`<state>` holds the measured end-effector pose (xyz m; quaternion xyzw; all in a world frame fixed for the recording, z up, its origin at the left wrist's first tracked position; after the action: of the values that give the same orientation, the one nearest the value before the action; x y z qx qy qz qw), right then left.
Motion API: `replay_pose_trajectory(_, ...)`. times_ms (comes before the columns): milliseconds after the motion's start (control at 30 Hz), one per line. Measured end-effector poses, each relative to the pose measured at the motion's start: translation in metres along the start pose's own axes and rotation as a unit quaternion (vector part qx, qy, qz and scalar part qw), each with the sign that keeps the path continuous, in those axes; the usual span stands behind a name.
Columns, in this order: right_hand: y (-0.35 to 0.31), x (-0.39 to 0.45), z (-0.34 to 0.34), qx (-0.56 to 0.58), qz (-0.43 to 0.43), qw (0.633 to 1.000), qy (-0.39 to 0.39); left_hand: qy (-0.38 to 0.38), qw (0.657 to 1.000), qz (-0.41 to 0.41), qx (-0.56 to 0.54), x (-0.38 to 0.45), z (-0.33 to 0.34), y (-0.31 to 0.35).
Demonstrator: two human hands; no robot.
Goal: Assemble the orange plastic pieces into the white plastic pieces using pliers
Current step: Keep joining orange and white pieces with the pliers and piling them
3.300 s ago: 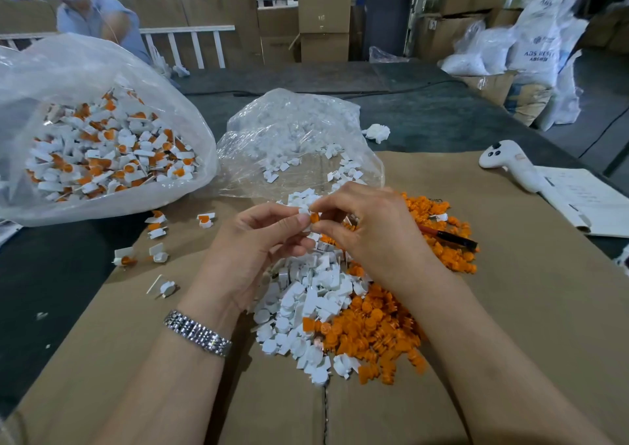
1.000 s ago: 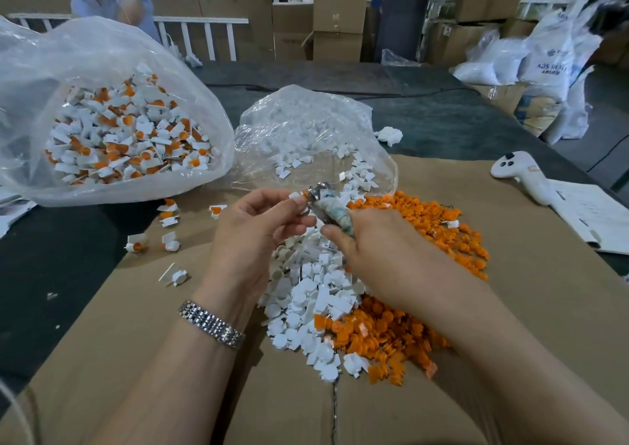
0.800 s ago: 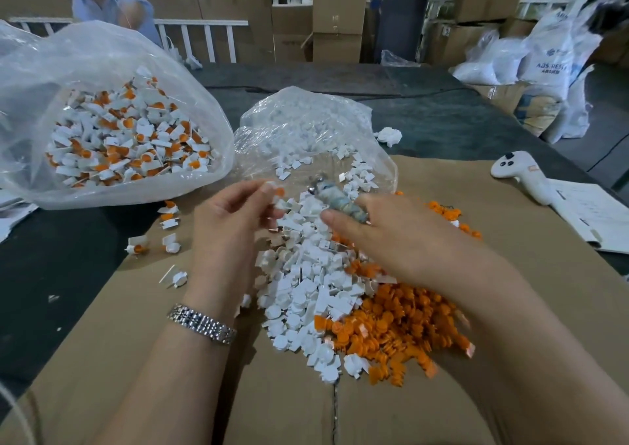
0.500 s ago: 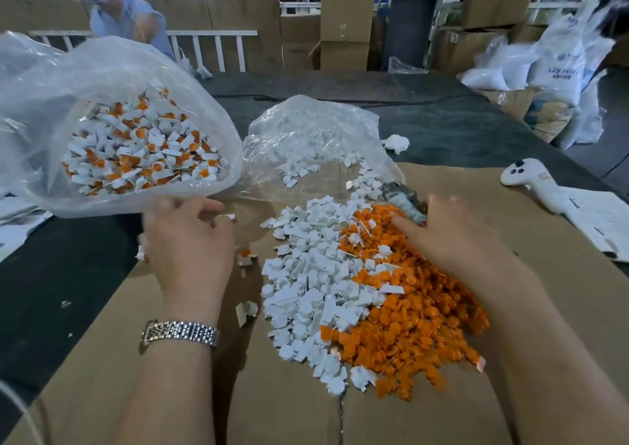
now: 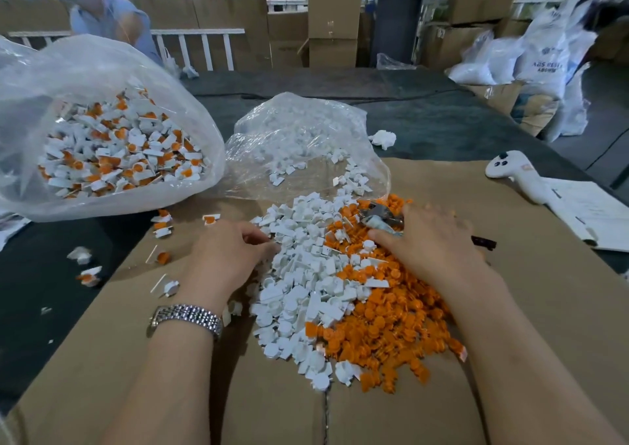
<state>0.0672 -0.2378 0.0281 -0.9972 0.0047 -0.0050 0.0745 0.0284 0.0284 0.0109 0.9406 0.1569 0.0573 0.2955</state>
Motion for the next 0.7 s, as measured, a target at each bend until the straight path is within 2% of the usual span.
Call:
replay_pose_trajectory(133,0.003,0.000,0.003,0.026,0.002,0.999,-0.019,0.030,0.999,0.012,0.019,0.004,0.003,0.000)
replay_pose_trajectory(233,0.003,-0.001,0.000,0.053,-0.012,0.998,0.012,0.073,0.996,0.051,0.031,0.000,0.000,0.002)
replay_pose_trajectory(300,-0.002,-0.002,-0.008,0.083,-0.067,0.993,0.059,0.092,0.993,0.071,0.009,-0.003,-0.002,0.005)
replay_pose_trajectory(367,-0.013,-0.004,-0.013,0.119,-0.152,0.979,0.068,0.097,0.991,0.066,-0.057,-0.005,-0.004,0.007)
replay_pose_trajectory(467,-0.028,-0.009,-0.007,0.102,-0.231,0.967,0.026,0.081,0.983,0.058,-0.152,-0.007,-0.001,0.010)
replay_pose_trajectory(700,-0.035,-0.009,-0.001,0.084,-0.244,0.966,0.018,-0.030,0.951,0.044,-0.306,-0.010,0.006,0.015)
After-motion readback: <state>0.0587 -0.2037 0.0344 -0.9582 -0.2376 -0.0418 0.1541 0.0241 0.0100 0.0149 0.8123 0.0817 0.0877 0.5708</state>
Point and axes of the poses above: each hand's wrist, its own x-axis towards the middle knuckle, its own z-axis out of the palm, y = z × x, the point moved 4 cm from there along x, towards the middle knuckle, and after that the axes turned 3 degrees about x, right-handed, at the moved point
